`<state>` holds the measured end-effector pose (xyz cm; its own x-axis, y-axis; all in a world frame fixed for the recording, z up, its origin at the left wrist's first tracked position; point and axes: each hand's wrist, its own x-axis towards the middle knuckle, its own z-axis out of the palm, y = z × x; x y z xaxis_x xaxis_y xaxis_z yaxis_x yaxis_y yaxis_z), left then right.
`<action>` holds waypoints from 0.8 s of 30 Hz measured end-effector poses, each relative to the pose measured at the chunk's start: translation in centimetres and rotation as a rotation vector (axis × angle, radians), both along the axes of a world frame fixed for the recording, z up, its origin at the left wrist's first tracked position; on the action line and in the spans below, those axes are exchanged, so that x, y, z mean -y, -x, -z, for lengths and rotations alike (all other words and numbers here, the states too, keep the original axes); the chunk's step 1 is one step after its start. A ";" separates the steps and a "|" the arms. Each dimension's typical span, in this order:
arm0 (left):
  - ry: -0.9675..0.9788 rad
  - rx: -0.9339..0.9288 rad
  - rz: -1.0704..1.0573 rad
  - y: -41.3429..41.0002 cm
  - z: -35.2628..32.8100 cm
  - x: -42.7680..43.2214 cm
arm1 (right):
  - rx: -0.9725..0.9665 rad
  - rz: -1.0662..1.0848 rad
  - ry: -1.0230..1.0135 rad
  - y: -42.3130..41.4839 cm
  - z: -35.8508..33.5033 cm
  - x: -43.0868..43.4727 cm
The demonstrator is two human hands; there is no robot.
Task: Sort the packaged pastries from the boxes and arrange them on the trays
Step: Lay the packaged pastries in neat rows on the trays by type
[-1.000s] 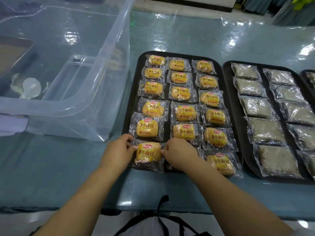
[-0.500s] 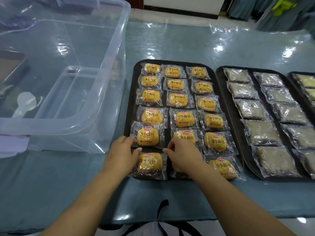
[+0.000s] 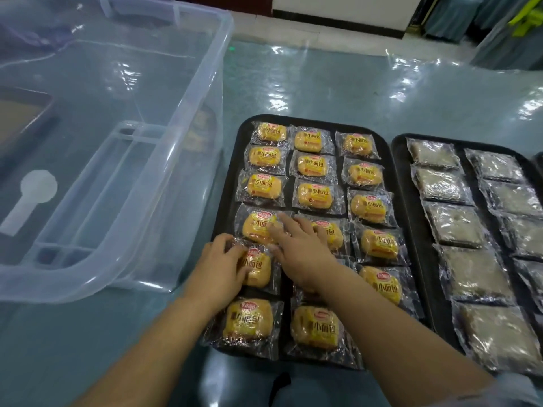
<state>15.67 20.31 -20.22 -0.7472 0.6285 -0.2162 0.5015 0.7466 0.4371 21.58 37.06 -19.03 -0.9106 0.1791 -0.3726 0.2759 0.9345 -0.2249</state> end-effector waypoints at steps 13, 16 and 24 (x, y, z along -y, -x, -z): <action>-0.032 0.094 -0.008 0.3 0.4 0.4 | 0.038 -0.087 0.108 2.4 1.1 -1.1; -0.085 0.070 -0.024 0.4 0.4 0.9 | -0.018 -0.045 0.153 1.9 0.9 -1.3; -0.193 0.033 0.088 -1.5 0.2 3.6 | -0.193 0.004 0.150 -3.0 -0.6 -0.1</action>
<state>17.15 16.73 -20.40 -0.6820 0.7232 -0.1089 0.5440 0.6011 0.5854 24.57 37.20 -18.43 -0.9669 0.1383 -0.2146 0.2177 0.8857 -0.4101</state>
